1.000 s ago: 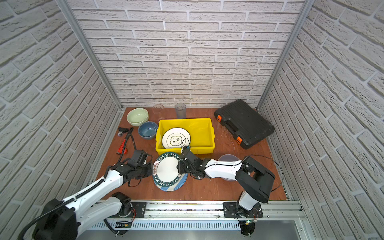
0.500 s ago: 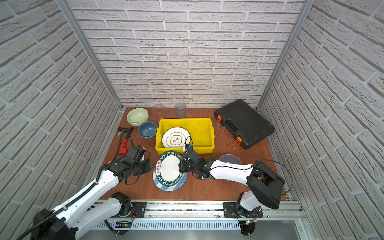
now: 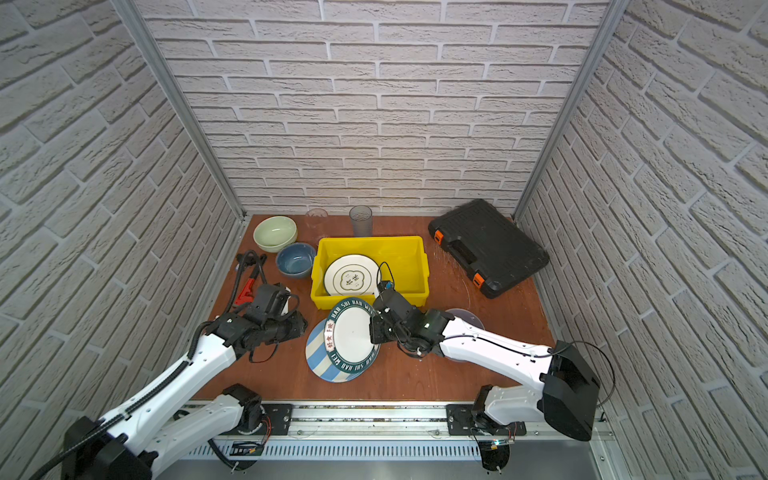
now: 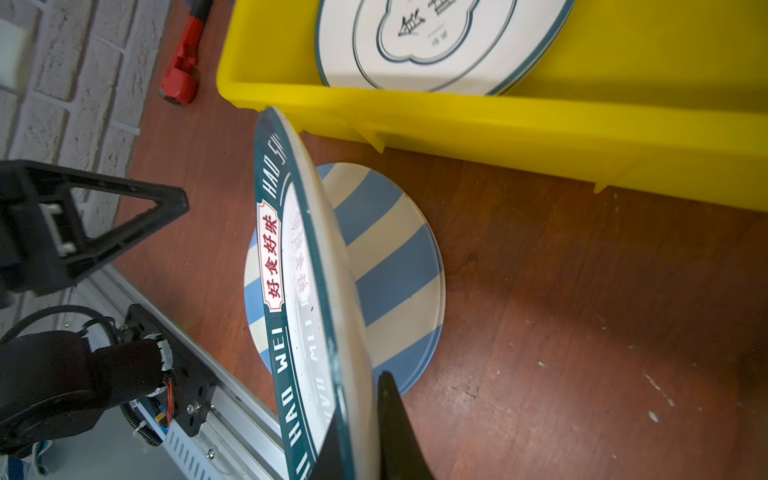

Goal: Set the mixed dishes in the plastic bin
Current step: 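Lift the green-rimmed plate with the right gripper and carry it into the bin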

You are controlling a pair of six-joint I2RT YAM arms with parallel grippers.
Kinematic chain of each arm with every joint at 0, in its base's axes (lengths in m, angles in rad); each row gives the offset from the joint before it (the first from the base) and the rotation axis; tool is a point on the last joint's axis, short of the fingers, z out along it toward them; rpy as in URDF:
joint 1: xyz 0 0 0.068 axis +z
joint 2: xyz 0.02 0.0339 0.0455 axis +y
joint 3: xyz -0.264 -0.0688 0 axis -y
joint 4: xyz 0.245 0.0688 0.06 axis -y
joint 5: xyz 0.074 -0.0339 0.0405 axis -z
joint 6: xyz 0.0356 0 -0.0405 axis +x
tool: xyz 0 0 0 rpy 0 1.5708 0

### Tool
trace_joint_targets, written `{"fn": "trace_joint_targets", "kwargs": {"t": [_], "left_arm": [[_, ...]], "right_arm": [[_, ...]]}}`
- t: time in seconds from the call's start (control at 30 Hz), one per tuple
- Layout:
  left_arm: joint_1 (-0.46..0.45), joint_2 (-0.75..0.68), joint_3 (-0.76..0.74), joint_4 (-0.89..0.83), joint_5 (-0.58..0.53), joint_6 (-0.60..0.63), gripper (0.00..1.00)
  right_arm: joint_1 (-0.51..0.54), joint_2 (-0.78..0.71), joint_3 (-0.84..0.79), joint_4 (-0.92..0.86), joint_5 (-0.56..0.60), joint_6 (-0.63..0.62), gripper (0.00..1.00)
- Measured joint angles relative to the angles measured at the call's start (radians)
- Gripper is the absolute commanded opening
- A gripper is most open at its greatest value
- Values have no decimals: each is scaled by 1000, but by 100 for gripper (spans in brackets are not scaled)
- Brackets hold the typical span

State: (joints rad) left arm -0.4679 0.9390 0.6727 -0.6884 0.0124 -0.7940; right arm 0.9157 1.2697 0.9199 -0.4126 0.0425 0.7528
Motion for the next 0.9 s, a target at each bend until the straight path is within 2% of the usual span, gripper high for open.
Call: {"fn": "trace_joint_targets", "kwargs": {"t": [0.17, 0.23, 0.33, 0.47, 0.63, 0.9], "left_arm": [[0, 10, 22, -1, 0, 14, 44], [0, 13, 30, 0, 0, 18, 52], [0, 14, 34, 4, 4, 35, 58], [0, 8, 45, 8, 7, 50, 60], [0, 1, 57, 9, 7, 61, 60], [0, 1, 64, 5, 7, 68, 60]], "right_arm": [[-52, -51, 110, -93, 16, -40, 6], [-92, -62, 135, -114, 21, -58, 6], [-152, -64, 158, -143, 21, -84, 6], [-239, -54, 196, -179, 9, -121, 6], [-358, 22, 283, -172, -30, -165, 6], [-462, 199, 385, -109, -96, -204, 6]]}}
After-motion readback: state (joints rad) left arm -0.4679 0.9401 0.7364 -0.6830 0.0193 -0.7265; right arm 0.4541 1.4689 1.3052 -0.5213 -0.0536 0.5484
